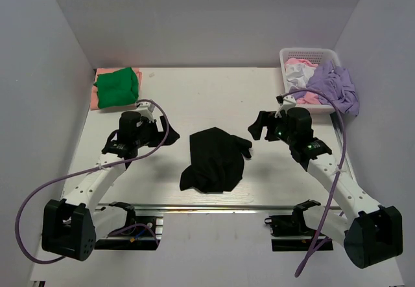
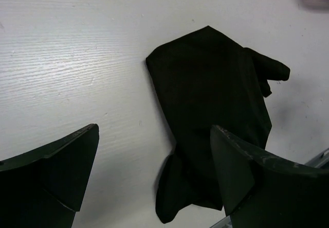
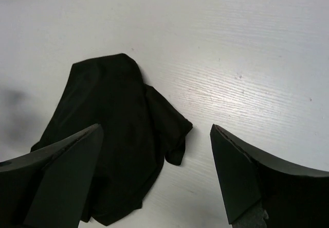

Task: Fold and stack the t-shirts
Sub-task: Flatten out the tshirt

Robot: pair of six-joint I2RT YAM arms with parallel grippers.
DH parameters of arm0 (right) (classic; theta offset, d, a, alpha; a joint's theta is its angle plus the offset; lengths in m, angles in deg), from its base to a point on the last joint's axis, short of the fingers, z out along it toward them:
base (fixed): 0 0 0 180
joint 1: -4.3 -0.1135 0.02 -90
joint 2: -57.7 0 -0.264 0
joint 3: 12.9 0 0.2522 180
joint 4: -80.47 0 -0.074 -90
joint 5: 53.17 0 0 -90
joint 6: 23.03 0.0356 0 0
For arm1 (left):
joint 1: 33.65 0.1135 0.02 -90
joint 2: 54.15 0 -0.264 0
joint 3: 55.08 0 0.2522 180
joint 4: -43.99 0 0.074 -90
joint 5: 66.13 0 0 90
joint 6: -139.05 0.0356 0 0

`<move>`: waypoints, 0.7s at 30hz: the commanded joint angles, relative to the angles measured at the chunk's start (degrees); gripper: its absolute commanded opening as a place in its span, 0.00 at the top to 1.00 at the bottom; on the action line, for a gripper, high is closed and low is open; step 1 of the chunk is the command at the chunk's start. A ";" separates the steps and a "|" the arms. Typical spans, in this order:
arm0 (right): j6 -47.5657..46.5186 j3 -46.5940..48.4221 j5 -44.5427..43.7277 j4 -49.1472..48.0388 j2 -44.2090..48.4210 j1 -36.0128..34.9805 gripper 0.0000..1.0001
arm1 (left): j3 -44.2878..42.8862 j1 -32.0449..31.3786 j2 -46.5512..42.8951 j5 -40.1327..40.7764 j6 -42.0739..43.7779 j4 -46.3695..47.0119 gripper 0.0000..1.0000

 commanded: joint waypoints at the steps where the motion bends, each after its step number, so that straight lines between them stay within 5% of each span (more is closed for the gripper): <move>1: -0.27 -1.11 -1.63 -1.13 0.47 0.02 0.10 | -0.55 -0.26 0.19 -4.07 0.25 1.17 0.01; 9: -0.45 -1.37 3.03 -1.92 -3.13 0.02 0.10 | 0.77 -0.26 6.94 -11.10 0.95 5.91 0.01; 21: 0.25 -2.60 7.60 -1.48 -9.72 0.02 0.10 | -8.18 -6.49 26.71 -9.27 1.48 10.06 0.01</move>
